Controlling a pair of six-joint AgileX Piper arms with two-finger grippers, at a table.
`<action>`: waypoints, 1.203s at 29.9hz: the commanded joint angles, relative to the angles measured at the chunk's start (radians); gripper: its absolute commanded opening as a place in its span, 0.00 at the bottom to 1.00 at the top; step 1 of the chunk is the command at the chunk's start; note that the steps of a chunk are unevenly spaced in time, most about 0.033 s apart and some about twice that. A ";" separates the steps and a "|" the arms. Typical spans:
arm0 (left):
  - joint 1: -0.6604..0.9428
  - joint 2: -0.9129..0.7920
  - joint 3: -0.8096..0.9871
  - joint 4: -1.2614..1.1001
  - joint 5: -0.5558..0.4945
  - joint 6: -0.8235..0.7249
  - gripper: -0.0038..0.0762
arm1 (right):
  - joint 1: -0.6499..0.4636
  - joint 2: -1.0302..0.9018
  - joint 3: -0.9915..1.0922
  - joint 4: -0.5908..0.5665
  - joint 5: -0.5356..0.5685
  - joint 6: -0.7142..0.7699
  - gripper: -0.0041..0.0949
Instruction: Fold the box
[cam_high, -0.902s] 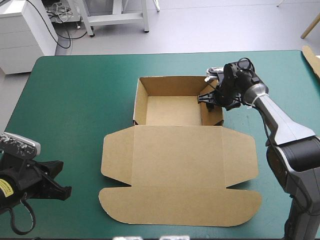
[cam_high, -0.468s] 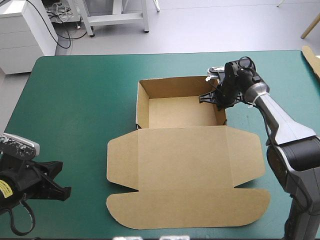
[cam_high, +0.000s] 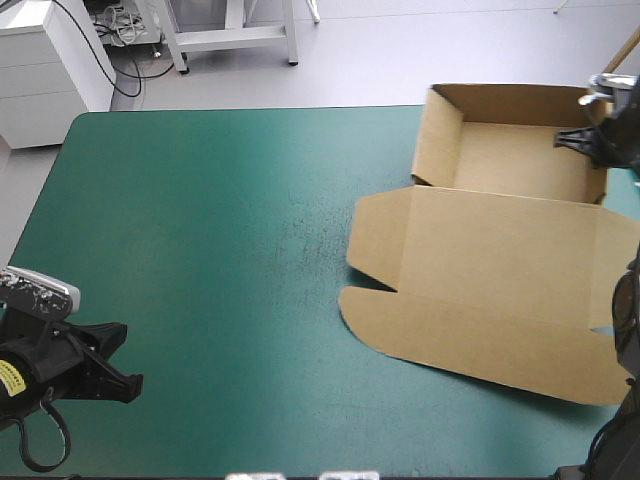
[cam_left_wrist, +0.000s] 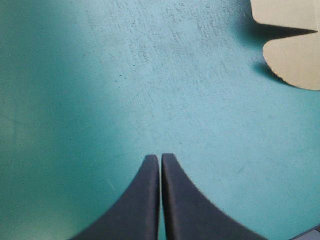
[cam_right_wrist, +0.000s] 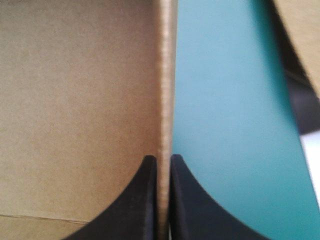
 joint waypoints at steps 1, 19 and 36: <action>0.000 0.004 -0.021 -0.028 0.010 -0.006 0.04 | -0.117 -0.041 -0.035 0.002 -0.026 -0.006 0.02; 0.000 0.004 -0.021 -0.019 -0.007 -0.003 0.04 | -0.252 0.062 -0.035 0.091 -0.005 -0.035 0.31; 0.000 0.004 -0.021 -0.019 -0.044 -0.003 0.04 | -0.250 -0.063 -0.035 0.105 -0.003 -0.060 0.98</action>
